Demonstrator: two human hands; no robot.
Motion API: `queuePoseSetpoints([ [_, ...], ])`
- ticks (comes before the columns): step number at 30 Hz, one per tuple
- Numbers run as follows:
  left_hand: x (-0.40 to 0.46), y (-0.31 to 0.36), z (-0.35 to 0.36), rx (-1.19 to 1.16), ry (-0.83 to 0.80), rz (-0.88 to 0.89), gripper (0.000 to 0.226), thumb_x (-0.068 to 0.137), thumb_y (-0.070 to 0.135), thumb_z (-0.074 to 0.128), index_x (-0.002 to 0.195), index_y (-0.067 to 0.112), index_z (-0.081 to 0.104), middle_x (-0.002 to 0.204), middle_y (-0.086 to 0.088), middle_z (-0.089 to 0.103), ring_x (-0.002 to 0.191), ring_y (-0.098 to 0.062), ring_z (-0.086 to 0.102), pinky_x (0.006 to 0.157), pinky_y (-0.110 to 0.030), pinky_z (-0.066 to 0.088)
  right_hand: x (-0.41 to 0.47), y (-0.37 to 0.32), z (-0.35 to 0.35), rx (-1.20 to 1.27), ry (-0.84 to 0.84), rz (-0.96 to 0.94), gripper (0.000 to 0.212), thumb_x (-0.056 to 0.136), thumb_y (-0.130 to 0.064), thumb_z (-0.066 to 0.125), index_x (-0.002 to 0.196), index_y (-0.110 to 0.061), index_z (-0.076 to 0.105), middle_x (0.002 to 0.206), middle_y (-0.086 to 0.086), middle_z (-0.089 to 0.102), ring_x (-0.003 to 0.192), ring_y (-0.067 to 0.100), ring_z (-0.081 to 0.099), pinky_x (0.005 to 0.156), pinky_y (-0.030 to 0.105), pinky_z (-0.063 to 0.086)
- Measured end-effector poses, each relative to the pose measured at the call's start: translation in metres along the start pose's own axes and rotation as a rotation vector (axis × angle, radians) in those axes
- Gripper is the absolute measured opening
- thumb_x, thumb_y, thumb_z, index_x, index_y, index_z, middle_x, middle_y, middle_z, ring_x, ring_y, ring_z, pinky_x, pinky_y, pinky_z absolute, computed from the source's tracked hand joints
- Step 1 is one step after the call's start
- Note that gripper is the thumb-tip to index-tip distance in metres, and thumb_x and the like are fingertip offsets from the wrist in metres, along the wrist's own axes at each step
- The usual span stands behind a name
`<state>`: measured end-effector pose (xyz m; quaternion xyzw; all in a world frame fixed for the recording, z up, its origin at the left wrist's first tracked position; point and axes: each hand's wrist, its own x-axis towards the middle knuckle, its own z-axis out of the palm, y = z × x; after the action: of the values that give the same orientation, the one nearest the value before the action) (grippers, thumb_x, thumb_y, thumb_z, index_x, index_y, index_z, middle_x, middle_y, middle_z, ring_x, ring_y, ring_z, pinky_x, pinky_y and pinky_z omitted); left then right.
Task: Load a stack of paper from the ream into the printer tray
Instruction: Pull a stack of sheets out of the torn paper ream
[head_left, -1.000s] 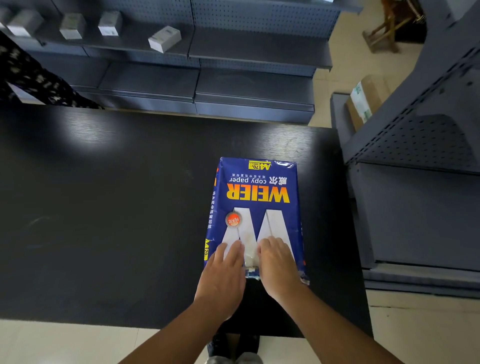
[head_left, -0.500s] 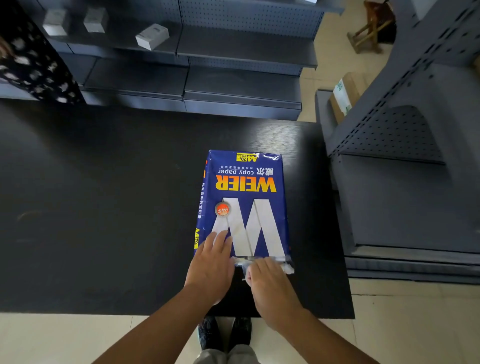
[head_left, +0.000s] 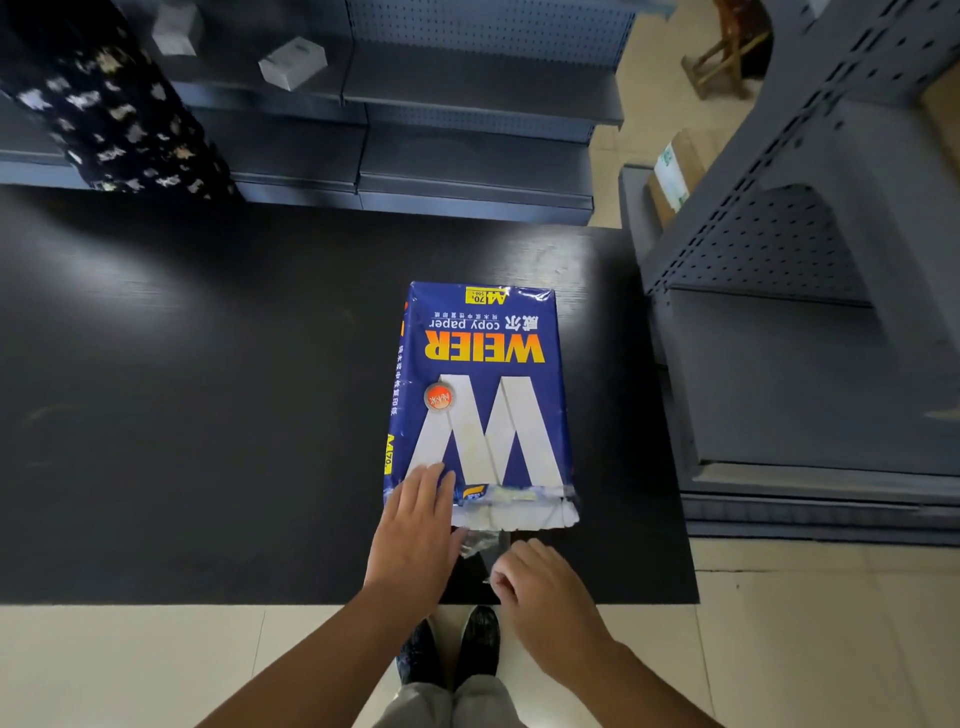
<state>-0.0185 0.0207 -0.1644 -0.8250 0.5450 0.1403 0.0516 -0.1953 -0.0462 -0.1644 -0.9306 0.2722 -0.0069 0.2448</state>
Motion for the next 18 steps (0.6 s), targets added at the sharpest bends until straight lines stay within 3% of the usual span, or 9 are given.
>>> queuePoseSetpoints([
  [2,-0.001,0.001,0.004,0.026,-0.011,-0.006,0.075,0.094,0.054,0.038,0.148,0.008,0.012,0.153,-0.010,0.024,0.142,-0.028,0.016,0.117,-0.043,0.022,0.001,-0.002,-0.011,0.222,0.047,0.093,0.011,0.093,-0.021,0.061,0.083,-0.021,0.066,0.079,-0.010,0.060,0.076,0.006,0.055,0.069,0.021,0.047],
  [6,-0.002,0.001,0.009,0.018,-0.011,-0.009,0.078,0.093,0.056,0.038,0.148,0.010,0.008,0.156,-0.010,0.020,0.144,-0.029,0.012,0.117,-0.044,0.019,0.016,0.004,-0.035,0.631,0.422,0.623,0.002,0.092,-0.024,0.070,0.093,-0.025,0.071,0.082,-0.011,0.071,0.077,0.005,0.067,0.069,0.020,0.057],
  [8,-0.003,0.000,0.010,0.016,0.000,-0.008,0.078,0.093,0.057,0.037,0.149,0.011,0.008,0.156,-0.009,0.020,0.145,-0.028,0.011,0.117,-0.043,0.017,0.025,0.016,-0.036,0.600,0.443,0.758,0.011,0.093,-0.025,0.068,0.103,-0.022,0.073,0.087,-0.009,0.072,0.076,0.003,0.066,0.066,0.022,0.057],
  [11,-0.004,0.000,0.009,0.023,-0.002,0.004,0.077,0.094,0.057,0.034,0.149,0.012,0.003,0.158,-0.009,0.014,0.146,-0.028,0.006,0.117,-0.043,0.013,0.033,0.026,-0.027,0.564,0.354,0.815,0.022,0.095,-0.025,0.065,0.114,-0.017,0.072,0.097,0.000,0.071,0.082,0.004,0.065,0.062,0.019,0.053],
  [14,-0.003,0.000,0.008,0.023,0.008,0.006,0.077,0.094,0.056,0.033,0.149,0.012,0.002,0.158,-0.009,0.014,0.145,-0.028,0.006,0.117,-0.043,0.013,0.040,0.027,-0.019,0.524,0.384,0.868,0.022,0.095,-0.024,0.065,0.113,-0.016,0.073,0.105,0.005,0.071,0.087,0.014,0.067,0.069,0.033,0.061],
  [18,-0.003,-0.001,0.010,0.019,0.005,0.005,0.078,0.094,0.057,0.035,0.148,0.012,0.002,0.157,-0.008,0.014,0.145,-0.028,0.006,0.118,-0.044,0.014,0.046,0.024,-0.019,0.497,0.421,0.921,0.021,0.094,-0.021,0.067,0.113,-0.013,0.073,0.107,0.005,0.069,0.091,0.018,0.067,0.069,0.033,0.060],
])
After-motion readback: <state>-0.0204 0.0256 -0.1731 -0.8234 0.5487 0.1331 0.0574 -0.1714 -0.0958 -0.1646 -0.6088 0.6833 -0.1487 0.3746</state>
